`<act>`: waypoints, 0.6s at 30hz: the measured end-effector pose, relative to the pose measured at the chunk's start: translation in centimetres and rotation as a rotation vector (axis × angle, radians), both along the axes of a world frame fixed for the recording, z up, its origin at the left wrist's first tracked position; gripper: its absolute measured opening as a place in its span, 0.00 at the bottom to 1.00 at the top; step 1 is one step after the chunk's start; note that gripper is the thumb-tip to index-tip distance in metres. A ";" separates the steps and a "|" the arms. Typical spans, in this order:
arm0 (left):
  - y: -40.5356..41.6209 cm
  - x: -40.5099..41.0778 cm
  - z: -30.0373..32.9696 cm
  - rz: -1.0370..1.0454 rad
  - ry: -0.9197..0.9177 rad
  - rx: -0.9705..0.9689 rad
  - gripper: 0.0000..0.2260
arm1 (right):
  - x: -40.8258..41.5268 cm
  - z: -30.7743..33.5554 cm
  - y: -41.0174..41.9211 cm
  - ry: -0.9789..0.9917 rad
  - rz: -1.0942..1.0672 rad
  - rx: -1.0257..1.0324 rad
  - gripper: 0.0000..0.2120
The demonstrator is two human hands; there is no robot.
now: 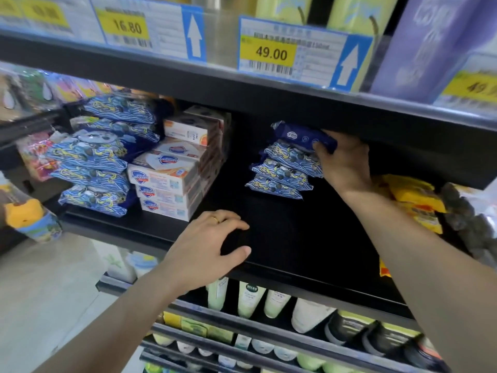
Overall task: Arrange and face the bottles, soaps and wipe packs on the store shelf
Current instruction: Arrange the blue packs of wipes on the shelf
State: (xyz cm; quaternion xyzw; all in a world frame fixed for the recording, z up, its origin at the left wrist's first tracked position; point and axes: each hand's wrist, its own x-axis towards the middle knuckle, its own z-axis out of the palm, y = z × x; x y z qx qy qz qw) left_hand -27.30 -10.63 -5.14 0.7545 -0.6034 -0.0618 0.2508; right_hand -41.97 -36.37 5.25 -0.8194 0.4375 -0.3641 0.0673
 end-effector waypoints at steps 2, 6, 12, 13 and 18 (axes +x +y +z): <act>0.0 0.0 0.1 -0.002 0.010 0.004 0.23 | 0.1 -0.2 -0.2 0.005 -0.038 -0.039 0.21; 0.0 0.3 0.1 -0.010 0.056 -0.001 0.22 | -0.6 -0.9 1.9 -0.101 -0.052 -0.148 0.18; -0.2 0.6 0.8 0.006 0.432 -0.056 0.19 | -3.3 -4.5 9.2 -0.359 0.153 -0.201 0.18; -0.3 0.6 1.2 0.016 0.543 -0.078 0.17 | -3.6 -5.1 10.5 -0.362 0.172 -0.178 0.18; -1.0 0.5 3.7 0.083 0.968 -0.140 0.21 | -4.5 -8.6 14.8 -0.346 0.277 -0.177 0.20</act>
